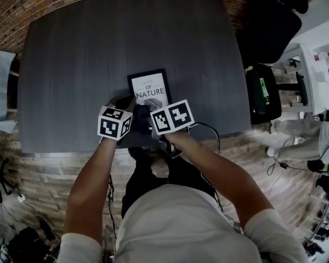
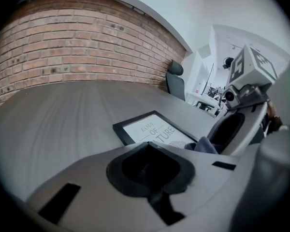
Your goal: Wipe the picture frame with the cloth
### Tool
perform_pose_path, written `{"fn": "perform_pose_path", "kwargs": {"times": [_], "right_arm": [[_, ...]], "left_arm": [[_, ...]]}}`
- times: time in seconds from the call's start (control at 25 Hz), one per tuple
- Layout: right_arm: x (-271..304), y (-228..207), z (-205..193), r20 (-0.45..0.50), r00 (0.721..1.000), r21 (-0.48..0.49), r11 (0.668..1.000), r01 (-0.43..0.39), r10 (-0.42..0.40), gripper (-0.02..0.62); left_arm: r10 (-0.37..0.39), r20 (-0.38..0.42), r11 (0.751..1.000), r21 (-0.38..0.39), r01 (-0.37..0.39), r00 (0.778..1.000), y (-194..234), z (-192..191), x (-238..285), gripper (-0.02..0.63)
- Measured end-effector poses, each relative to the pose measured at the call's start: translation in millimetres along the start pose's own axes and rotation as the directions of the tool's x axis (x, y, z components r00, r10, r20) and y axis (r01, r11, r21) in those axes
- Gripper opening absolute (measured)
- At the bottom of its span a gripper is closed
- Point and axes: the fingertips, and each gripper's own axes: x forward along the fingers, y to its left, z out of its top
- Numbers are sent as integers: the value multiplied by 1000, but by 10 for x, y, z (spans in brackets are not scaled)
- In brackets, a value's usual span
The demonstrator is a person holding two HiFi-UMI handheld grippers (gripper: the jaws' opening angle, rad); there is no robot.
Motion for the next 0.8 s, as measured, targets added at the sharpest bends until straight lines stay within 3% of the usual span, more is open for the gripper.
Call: {"fn": "perform_pose_path", "kwargs": {"times": [0.12,0.32,0.56,0.8], "right_arm": [[149,-31,-119,-24,1000,37,999,-2,2,110],[157,-123,-110,-36,999,-15,999,32,-32,110],[74,-216,-128,-35,996,-100,992,81,-85,110],[-115,-442,-125,-21,992,-117,985,123,-126,110]], "left_arm": [[-6,-29,1000,7,6,1000,7,-79,35,8],[-4,-40,1000,-26,3,999,17,-109,62,6],[7,-75,999,43,-3,997,-1,-128,68,6],[23,-80,994,109,-15,997,-8,-134,69,8]]}}
